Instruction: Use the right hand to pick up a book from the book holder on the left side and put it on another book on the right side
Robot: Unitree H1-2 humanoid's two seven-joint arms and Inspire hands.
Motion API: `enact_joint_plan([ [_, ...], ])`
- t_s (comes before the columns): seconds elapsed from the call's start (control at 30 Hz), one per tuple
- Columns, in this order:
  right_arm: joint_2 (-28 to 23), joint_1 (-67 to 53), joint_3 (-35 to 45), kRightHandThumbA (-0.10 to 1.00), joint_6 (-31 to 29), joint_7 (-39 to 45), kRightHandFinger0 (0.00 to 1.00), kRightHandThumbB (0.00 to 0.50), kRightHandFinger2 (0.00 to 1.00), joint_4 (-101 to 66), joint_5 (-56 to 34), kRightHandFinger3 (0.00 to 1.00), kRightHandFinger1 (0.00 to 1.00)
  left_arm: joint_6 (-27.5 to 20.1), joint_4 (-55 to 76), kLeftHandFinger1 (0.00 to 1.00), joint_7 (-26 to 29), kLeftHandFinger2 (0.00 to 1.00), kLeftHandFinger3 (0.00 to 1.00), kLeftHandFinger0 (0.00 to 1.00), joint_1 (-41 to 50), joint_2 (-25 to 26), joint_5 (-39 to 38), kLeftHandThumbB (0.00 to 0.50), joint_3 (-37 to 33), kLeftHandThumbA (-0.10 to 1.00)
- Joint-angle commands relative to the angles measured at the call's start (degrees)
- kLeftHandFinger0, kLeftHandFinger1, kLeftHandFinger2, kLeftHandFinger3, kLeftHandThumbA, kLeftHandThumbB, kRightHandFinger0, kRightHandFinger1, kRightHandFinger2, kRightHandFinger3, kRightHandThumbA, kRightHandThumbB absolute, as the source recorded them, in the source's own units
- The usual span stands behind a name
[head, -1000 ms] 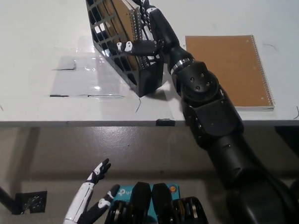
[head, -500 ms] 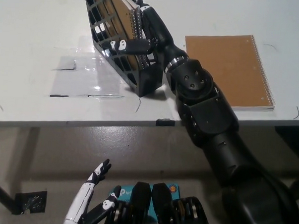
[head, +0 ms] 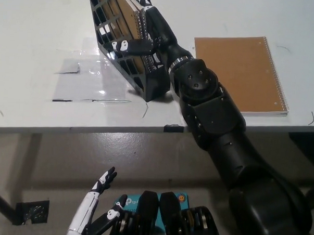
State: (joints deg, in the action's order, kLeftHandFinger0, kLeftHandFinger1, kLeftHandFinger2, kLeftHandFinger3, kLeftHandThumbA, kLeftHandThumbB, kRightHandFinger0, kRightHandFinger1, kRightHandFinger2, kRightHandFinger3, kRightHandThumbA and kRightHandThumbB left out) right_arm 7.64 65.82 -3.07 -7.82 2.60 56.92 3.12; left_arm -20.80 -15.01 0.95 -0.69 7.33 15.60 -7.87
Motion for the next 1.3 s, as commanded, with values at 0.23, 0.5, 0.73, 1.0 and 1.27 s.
enact_joint_plan([
  [0.23, 1.6, 6.2, 3.3, 0.75, -2.4, -4.0, 0.05, 0.234, 0.41, 1.7, -2.3, 0.59, 0.20, -0.9, 1.4, 1.00, -0.5, 1.00, 1.00, 1.00, 0.0, 0.6, 0.0, 0.181, -0.4, 0.69],
  [0.5, 2.5, 5.9, 6.0, 0.13, -1.2, -7.6, 0.00, 0.151, 0.48, 0.8, -3.0, 0.30, 0.11, -1.0, 1.0, 1.00, -0.9, 1.00, 1.00, 1.00, -0.2, 0.8, -0.6, 0.179, -0.4, 0.70],
  [0.73, 2.5, 5.6, 6.8, 0.13, -3.1, -7.7, 0.00, 0.178, 0.55, 2.4, -3.7, 0.42, 0.17, -0.6, 1.1, 1.00, -1.0, 1.00, 1.00, 1.00, -0.4, 0.8, -1.0, 0.183, -0.3, 0.70],
  [1.0, 1.9, 5.6, 6.0, -0.09, -4.4, -9.1, 0.00, 0.163, 0.57, 5.4, -2.4, 0.51, 0.20, -1.2, 0.6, 1.00, -0.7, 1.00, 1.00, 1.00, -0.9, 0.8, -0.5, 0.182, -0.5, 0.71],
  [1.27, 3.8, 8.8, 18.5, -0.10, 3.0, -0.6, 0.00, 0.129, 0.73, 4.0, -18.4, 0.72, 0.29, -0.2, 1.4, 1.00, -0.7, 1.00, 1.00, 1.00, -0.5, 0.8, -0.2, 0.182, -0.6, 0.74],
])
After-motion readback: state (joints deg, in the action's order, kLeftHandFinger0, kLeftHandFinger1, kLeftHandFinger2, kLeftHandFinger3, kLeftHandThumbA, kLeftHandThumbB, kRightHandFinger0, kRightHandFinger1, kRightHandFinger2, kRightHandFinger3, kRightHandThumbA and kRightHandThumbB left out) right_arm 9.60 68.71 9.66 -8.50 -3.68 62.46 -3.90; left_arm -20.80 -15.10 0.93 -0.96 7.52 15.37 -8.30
